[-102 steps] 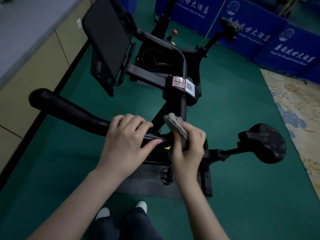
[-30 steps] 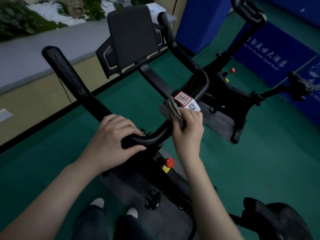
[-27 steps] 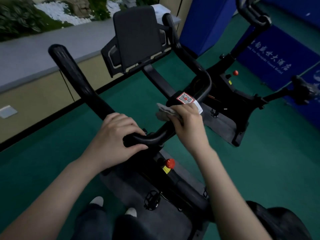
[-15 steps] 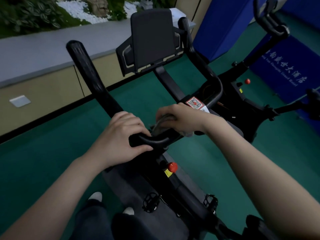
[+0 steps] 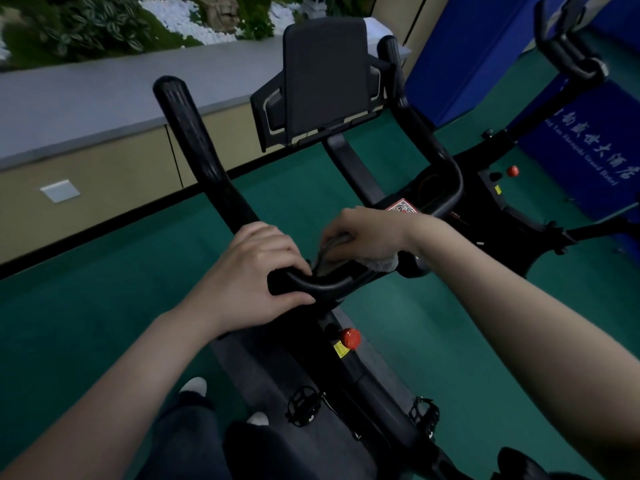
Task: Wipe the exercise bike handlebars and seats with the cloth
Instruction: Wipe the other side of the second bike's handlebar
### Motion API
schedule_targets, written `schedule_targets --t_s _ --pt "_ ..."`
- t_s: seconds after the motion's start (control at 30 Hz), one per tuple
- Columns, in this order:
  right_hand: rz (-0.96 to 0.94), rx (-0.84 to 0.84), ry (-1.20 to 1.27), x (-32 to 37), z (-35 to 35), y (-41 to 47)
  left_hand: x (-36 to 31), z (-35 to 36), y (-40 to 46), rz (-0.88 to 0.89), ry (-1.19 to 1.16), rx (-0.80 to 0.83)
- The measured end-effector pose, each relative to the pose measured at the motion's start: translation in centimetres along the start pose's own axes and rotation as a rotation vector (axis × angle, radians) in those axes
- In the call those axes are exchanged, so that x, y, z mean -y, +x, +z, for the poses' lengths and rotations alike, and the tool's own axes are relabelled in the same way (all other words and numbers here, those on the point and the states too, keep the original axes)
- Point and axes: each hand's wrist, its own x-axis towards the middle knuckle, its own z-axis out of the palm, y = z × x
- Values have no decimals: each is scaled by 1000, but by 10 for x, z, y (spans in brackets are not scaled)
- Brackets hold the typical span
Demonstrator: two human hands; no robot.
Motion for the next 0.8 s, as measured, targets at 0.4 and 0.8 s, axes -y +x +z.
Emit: schedule_targets --t_s 0.4,0.8 --pt "-11 -645 -103 -8 41 -35 -1 0 0 -15 18 13" --pt "321 -1348 149 8 108 -45 -7 -3 2 -33 87 46"
